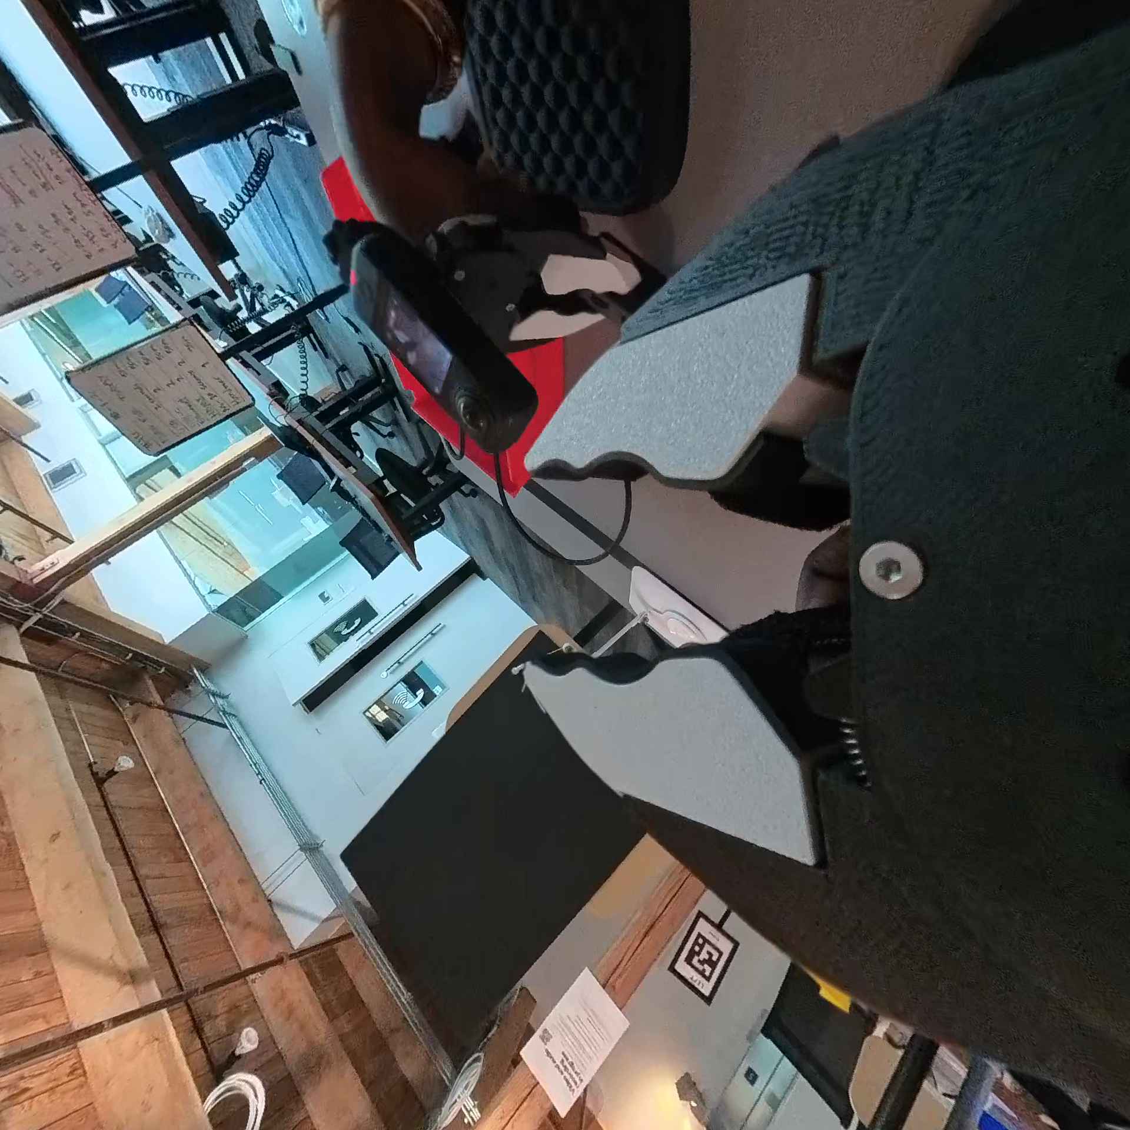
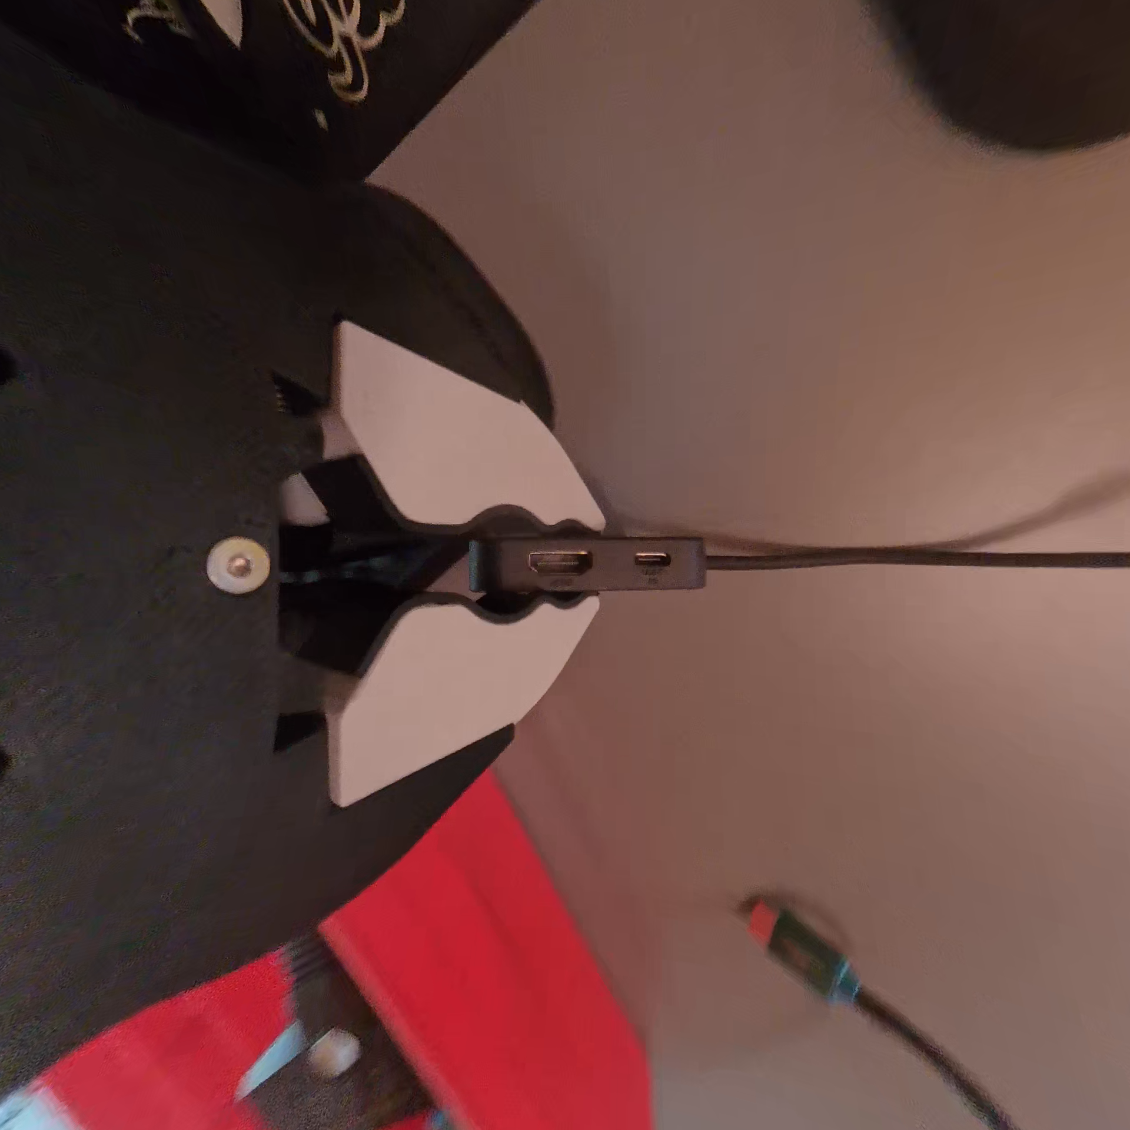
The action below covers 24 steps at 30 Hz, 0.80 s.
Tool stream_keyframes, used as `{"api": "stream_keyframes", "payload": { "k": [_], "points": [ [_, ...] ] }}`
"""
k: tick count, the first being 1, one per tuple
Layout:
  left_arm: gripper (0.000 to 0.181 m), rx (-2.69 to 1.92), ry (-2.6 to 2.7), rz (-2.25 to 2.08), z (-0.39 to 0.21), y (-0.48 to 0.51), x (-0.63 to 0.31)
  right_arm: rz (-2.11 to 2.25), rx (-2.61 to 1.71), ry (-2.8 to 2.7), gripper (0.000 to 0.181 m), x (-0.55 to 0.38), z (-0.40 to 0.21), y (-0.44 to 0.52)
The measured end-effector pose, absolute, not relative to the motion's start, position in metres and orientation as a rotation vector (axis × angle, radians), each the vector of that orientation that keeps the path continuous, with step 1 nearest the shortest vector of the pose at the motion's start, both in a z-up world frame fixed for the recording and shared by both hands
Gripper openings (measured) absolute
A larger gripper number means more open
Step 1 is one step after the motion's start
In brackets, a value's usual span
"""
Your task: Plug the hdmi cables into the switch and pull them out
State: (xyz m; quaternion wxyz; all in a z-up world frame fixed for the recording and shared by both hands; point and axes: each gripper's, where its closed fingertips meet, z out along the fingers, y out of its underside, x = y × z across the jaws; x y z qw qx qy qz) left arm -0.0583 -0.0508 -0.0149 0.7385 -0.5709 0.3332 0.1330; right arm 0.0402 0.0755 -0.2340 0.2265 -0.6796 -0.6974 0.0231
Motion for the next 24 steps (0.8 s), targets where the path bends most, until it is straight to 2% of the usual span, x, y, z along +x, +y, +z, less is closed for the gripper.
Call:
{"api": "stream_keyframes", "payload": {
  "k": [1,5,8,10,15,19,24],
  "points": [
    [0.053,-1.253,0.737,0.299,-0.015,-0.051,-0.058,-0.042,-1.863,-1.9,0.015,0.049,-0.229,0.078],
    [0.053,-1.257,0.736,0.307,-0.016,-0.049,-0.06,-0.282,-1.87,-1.849,0.014,0.082,-0.224,0.068],
    [0.053,-1.258,0.734,0.29,-0.017,-0.049,-0.061,-0.347,-1.832,-1.957,0.03,0.087,-0.237,0.049],
    [0.053,-1.254,0.731,0.282,-0.015,-0.051,-0.062,-0.21,-1.802,-2.104,0.043,0.08,-0.241,0.027],
    [0.053,-1.243,0.715,0.297,-0.01,-0.058,-0.07,0.247,-1.659,-2.19,0.048,0.069,-0.214,0.003],
    [0.053,-1.235,0.68,0.298,-0.004,-0.064,-0.08,0.714,-1.343,-2.009,0.053,0.064,-0.146,-0.007],
    [0.053,-1.221,0.641,0.284,0.002,-0.071,-0.09,1.164,-0.714,-1.326,0.073,0.086,-0.007,-0.005]
  ]
}}
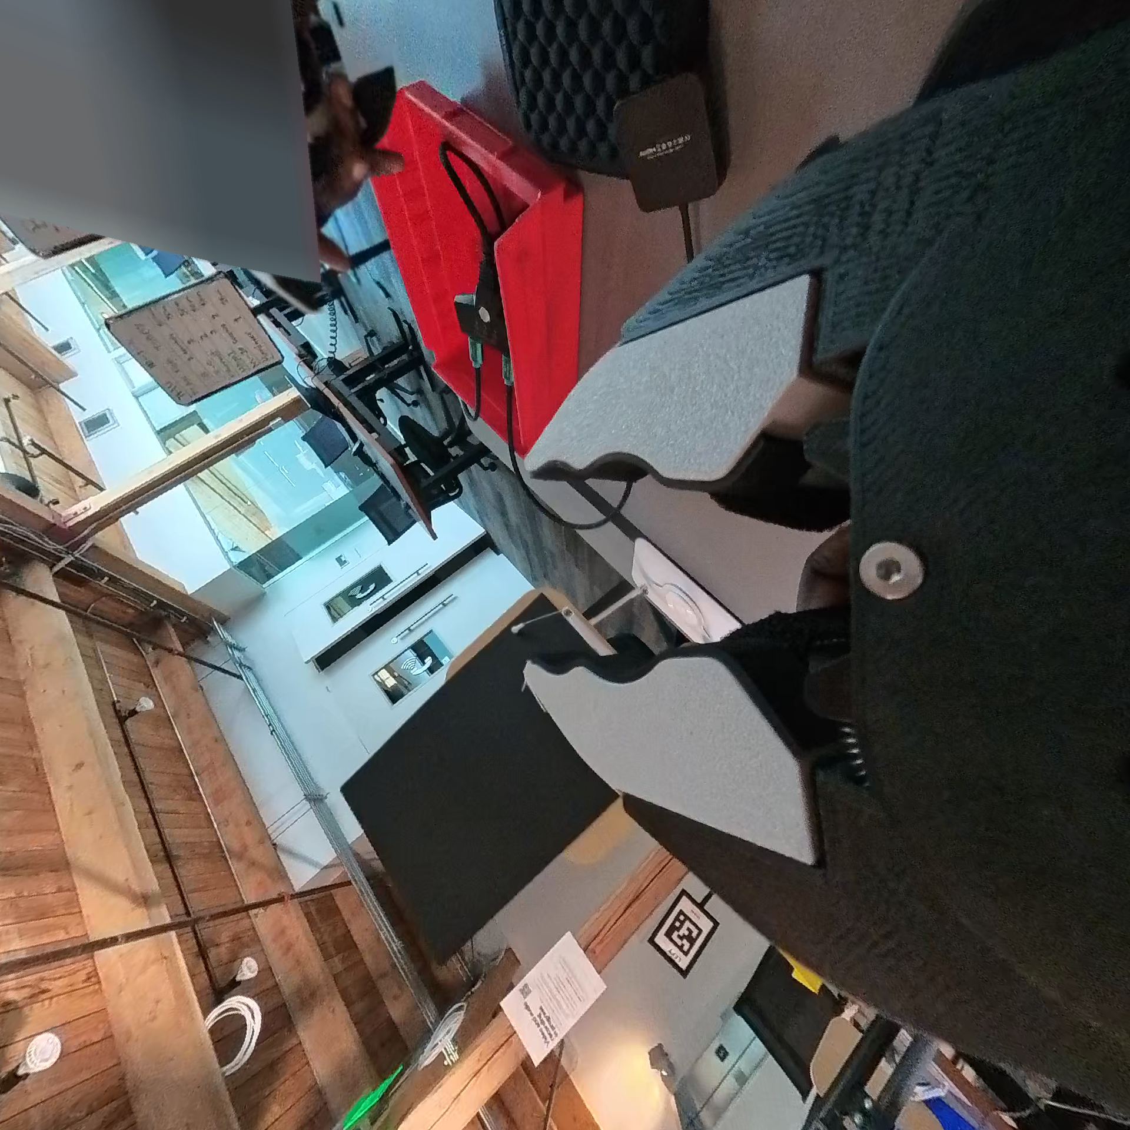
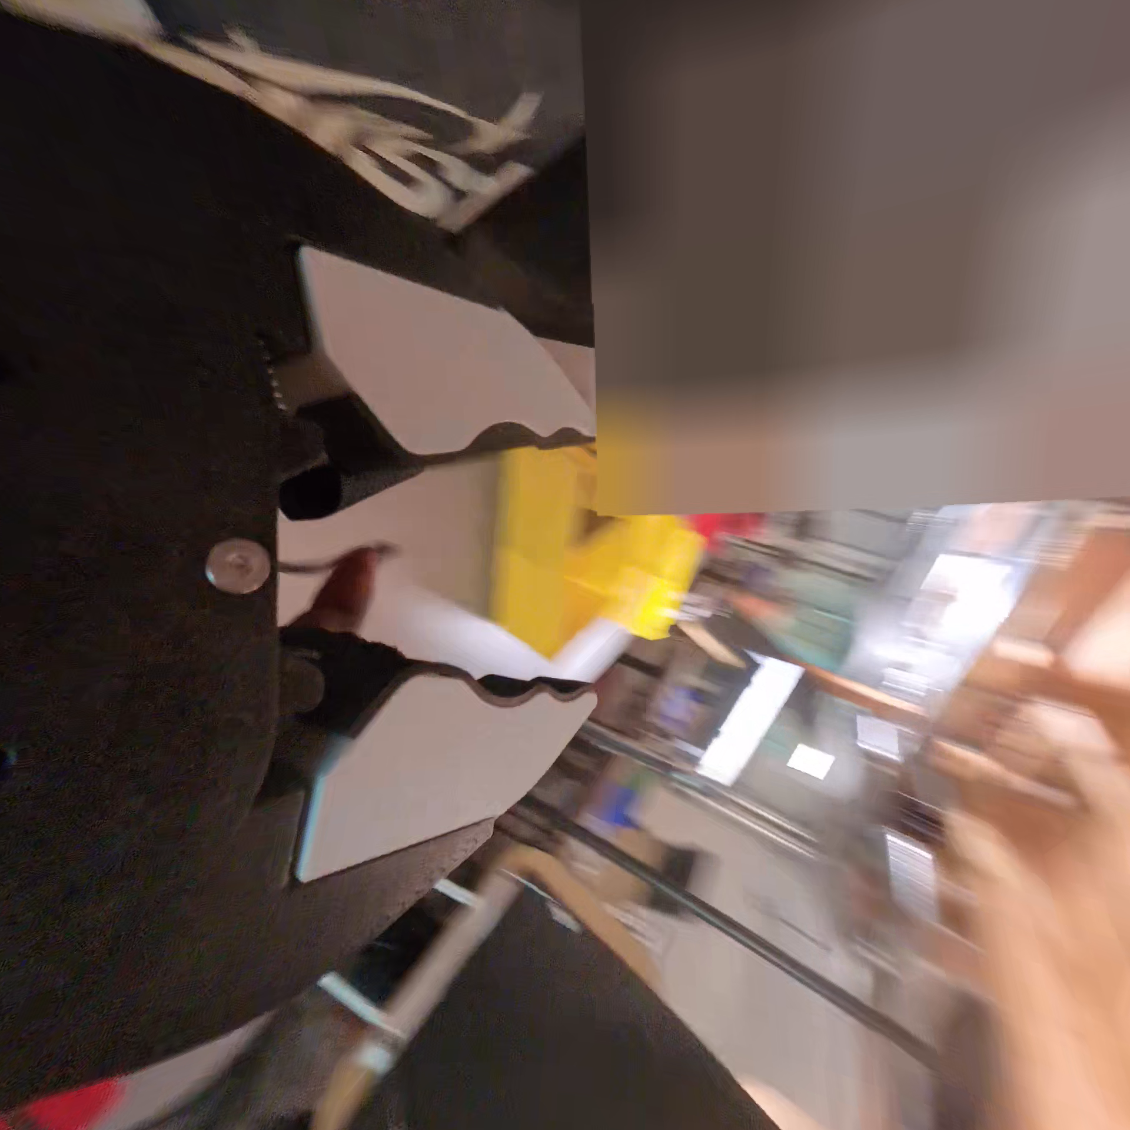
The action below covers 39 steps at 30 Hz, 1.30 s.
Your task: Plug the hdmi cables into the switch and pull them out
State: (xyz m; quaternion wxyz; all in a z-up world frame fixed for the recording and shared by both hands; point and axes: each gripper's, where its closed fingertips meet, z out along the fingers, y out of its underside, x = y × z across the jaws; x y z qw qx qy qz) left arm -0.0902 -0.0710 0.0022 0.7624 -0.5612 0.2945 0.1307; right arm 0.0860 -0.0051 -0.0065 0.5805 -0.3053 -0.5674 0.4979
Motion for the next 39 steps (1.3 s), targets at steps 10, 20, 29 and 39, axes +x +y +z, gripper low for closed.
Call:
{"api": "stream_keyframes", "payload": {
  "k": [10,20,29,39],
  "points": [
    [0.053,-1.293,0.447,0.375,0.01,-0.089,-0.147,1.012,-0.112,-0.475,0.102,0.199,0.085,-0.002],
    [0.054,-1.72,0.039,0.698,-0.048,-0.134,-0.289,0.8,-0.044,-0.388,0.086,0.202,0.083,-0.016],
    [0.057,-2.292,-0.175,0.717,-0.152,-0.137,-0.348,0.812,-0.052,-0.368,0.078,0.206,0.083,-0.016],
    [0.053,-2.468,-0.199,0.787,-0.22,-0.074,-0.391,0.845,-0.041,-0.345,0.071,0.214,0.083,-0.013]
  ]
}}
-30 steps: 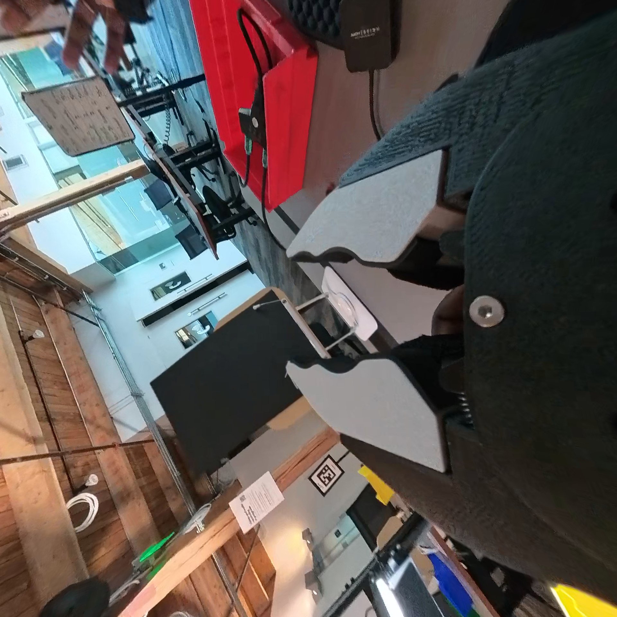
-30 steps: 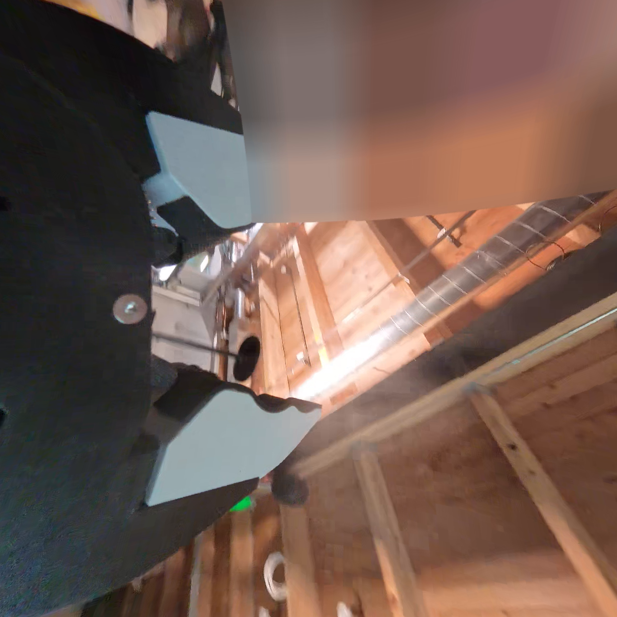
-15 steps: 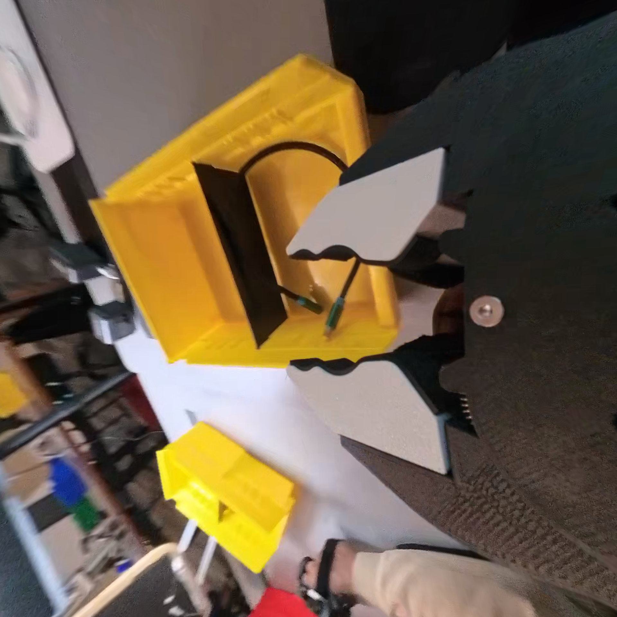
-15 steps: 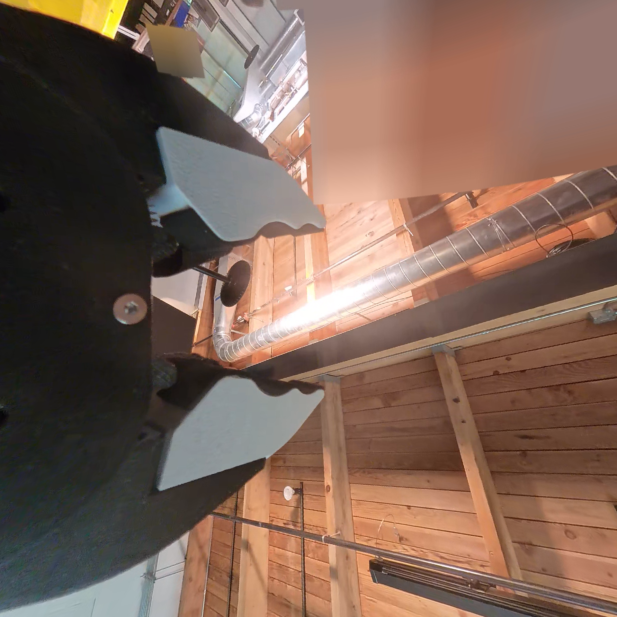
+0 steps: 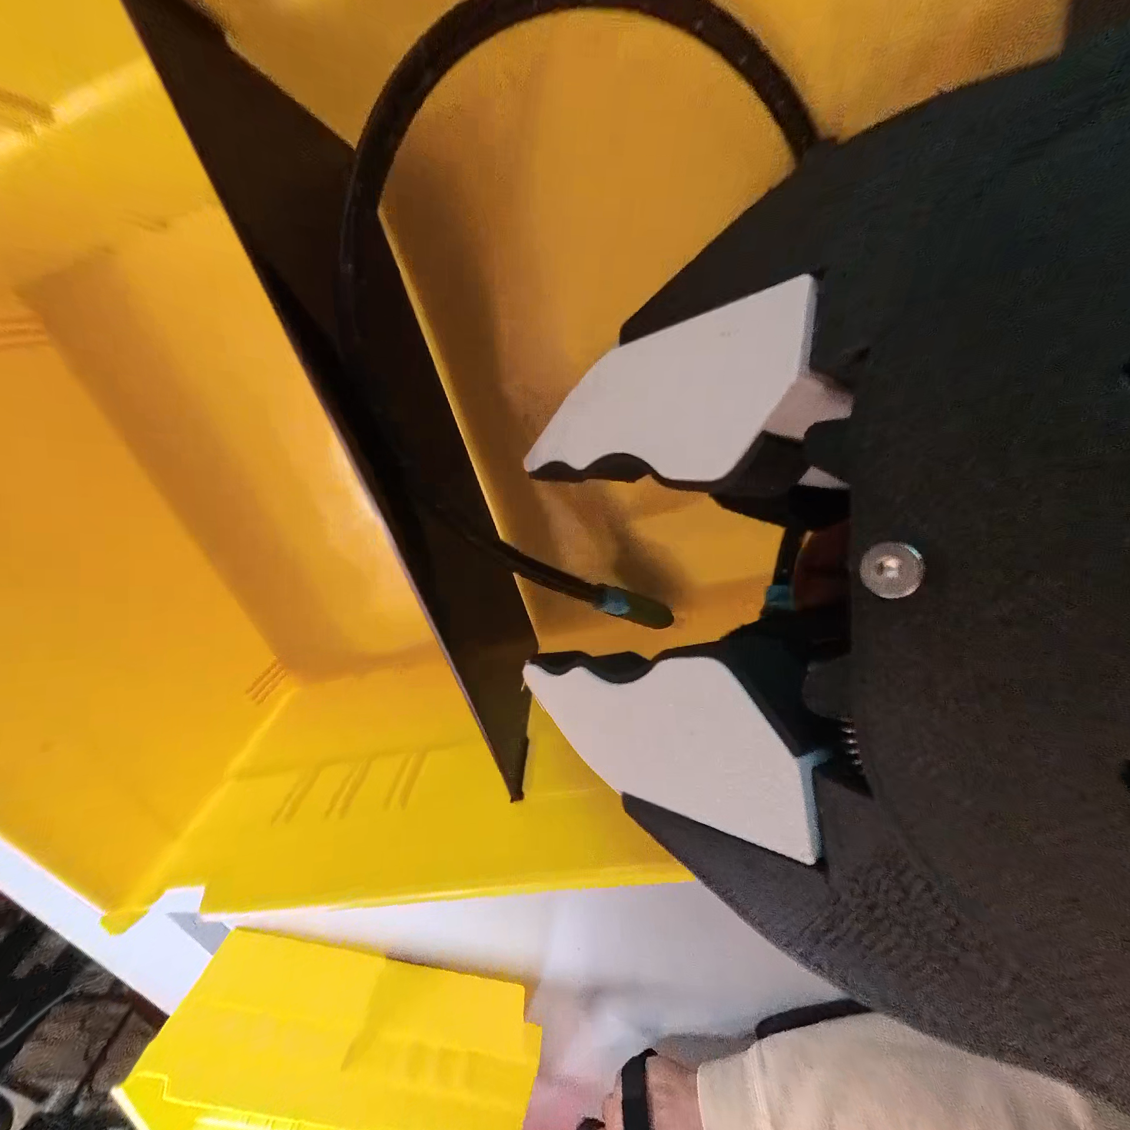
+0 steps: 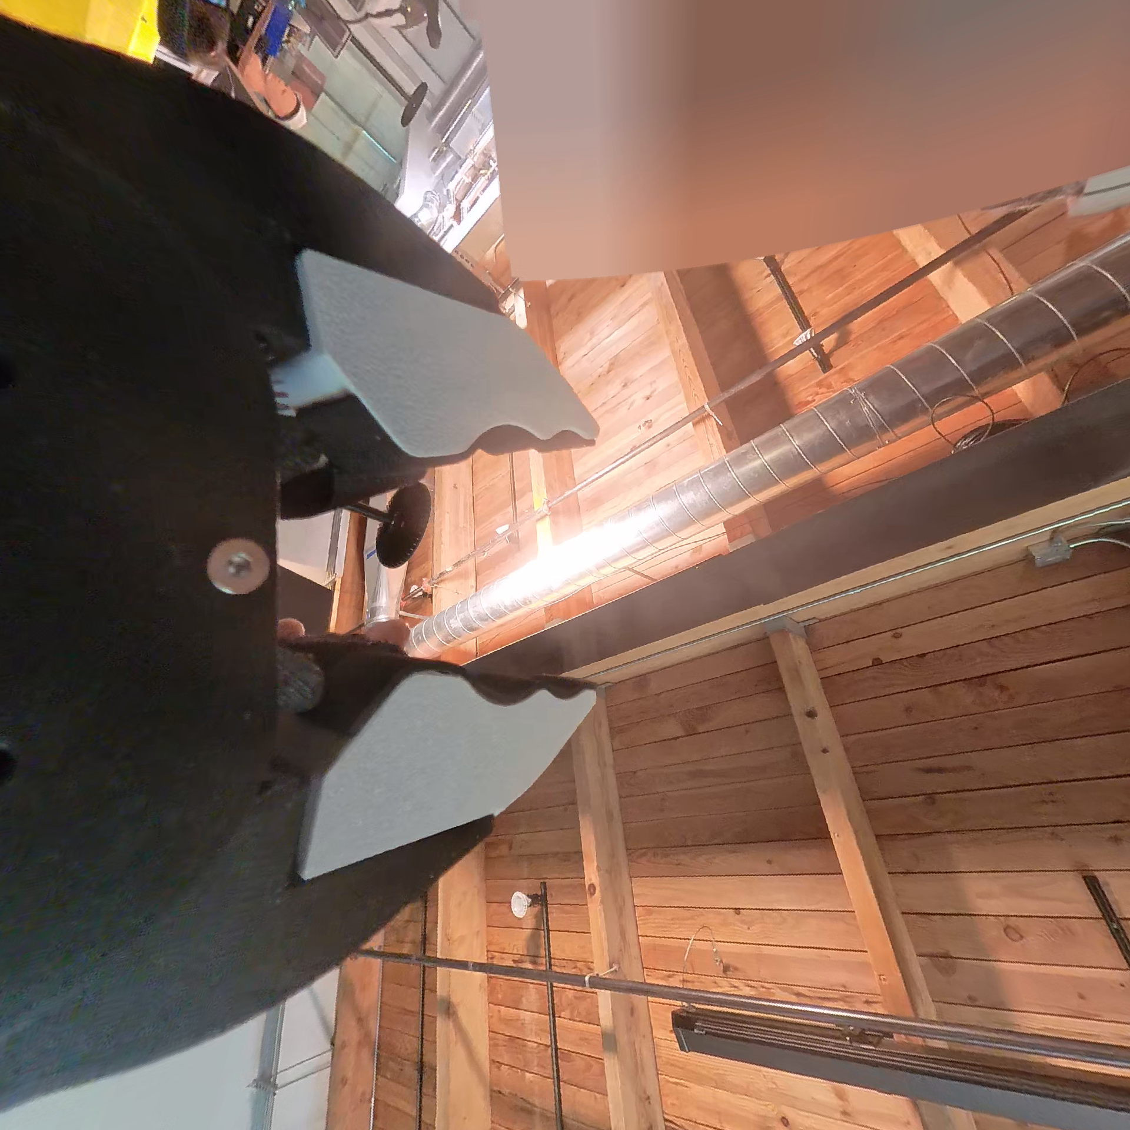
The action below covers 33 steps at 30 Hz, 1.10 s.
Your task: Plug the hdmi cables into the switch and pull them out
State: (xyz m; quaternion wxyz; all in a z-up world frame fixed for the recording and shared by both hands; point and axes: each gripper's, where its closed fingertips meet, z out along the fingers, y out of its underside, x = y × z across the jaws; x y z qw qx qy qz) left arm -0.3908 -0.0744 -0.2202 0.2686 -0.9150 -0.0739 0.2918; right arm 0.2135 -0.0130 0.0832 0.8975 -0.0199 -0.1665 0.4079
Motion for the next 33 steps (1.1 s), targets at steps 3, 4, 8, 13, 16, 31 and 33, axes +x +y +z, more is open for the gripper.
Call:
{"api": "stream_keyframes", "payload": {
  "k": [3,4,8,13,16,31,33],
  "points": [
    [0.039,-2.484,-0.209,0.89,-0.23,-0.071,-0.405,0.873,-0.044,-0.345,0.067,0.215,0.083,-0.013],
    [0.026,-2.514,-0.192,0.904,-0.235,-0.073,-0.406,0.876,-0.041,-0.34,0.067,0.216,0.084,-0.014],
    [0.008,-2.494,-0.189,0.943,-0.219,-0.082,-0.401,0.867,-0.025,-0.335,0.063,0.219,0.084,-0.018],
    [0.008,-2.205,-0.209,0.954,-0.143,-0.093,-0.379,0.879,-0.093,-0.362,0.057,0.206,0.084,-0.009],
    [0.008,-1.923,-0.224,0.968,-0.087,-0.105,-0.365,0.913,-0.204,-0.389,0.055,0.188,0.082,0.006],
    [0.006,-0.768,0.218,-0.522,0.066,-0.119,-0.141,0.924,-0.484,-1.078,0.055,0.039,-0.004,-0.018],
    [0.006,-0.772,0.265,-0.643,0.064,-0.111,-0.112,0.928,-0.47,-1.194,0.063,0.023,-0.022,-0.037]
  ]
}}
